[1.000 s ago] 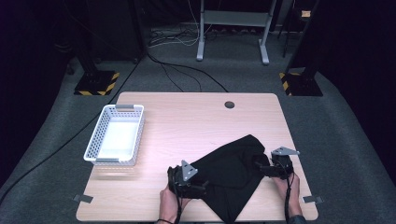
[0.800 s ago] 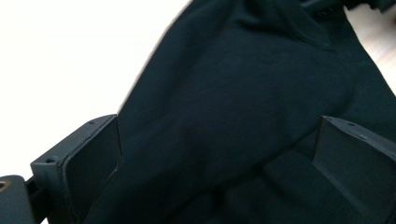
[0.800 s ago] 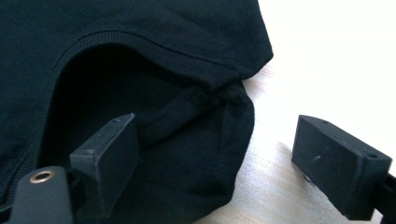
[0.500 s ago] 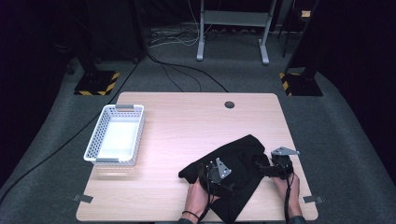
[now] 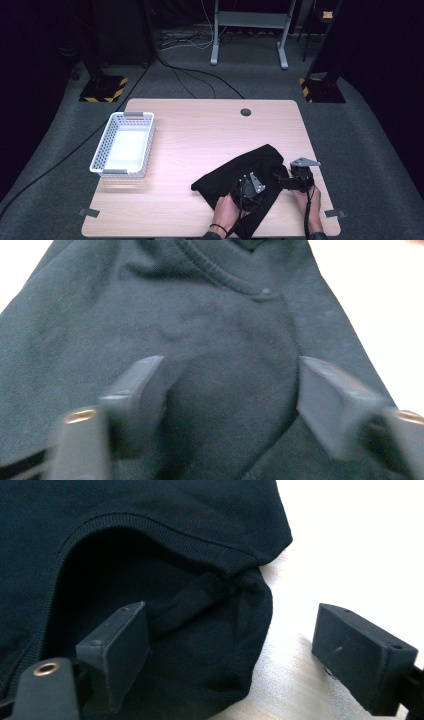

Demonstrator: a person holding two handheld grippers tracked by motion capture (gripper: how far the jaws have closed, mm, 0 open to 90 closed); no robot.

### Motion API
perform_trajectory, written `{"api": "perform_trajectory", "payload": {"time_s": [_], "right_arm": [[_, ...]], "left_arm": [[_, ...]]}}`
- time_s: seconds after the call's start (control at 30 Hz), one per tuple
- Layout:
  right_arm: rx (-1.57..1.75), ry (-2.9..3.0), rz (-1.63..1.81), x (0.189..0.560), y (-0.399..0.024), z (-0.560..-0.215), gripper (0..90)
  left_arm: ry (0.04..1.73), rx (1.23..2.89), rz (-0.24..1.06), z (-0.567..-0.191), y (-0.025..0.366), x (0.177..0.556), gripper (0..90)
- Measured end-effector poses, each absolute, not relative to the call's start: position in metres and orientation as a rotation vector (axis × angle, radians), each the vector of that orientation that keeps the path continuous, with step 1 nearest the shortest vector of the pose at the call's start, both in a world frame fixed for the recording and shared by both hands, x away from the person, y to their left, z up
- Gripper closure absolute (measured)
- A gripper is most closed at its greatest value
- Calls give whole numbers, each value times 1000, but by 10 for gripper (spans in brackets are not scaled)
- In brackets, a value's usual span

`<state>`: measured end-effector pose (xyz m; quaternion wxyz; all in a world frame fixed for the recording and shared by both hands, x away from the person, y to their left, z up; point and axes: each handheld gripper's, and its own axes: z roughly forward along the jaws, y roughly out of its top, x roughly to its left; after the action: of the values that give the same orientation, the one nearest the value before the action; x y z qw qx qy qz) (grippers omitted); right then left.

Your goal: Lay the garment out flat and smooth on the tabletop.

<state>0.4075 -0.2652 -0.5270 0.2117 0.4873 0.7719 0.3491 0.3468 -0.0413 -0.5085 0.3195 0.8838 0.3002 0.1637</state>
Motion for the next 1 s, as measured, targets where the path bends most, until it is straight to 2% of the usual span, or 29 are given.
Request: {"api": "perform_trajectory", "payload": {"time_s": [0.03,0.07,0.1,0.27,0.4,0.6,0.67,1.0], "right_arm": [[1354,2144,970,407,-265,-527,140],[1354,2144,970,408,-265,-527,141],[1355,2144,970,408,-265,-527,141],[1354,2143,970,407,-265,-527,142],[1355,2142,971,407,-265,-527,152],[1355,2149,1006,407,-267,-526,149],[1331,2136,1126,403,-274,-523,26],[1312,2160,1144,403,-273,-523,43]], "left_arm": [[789,2322,433,-508,-41,347,322],[791,2324,443,-508,-42,347,432],[795,2326,456,-507,-42,348,461],[769,2345,435,-505,-47,349,715],[743,2360,459,-506,-51,348,836],[765,2308,446,-499,-42,353,865],[776,2285,455,-492,-36,359,866],[913,2181,423,-472,-4,392,869]]}}
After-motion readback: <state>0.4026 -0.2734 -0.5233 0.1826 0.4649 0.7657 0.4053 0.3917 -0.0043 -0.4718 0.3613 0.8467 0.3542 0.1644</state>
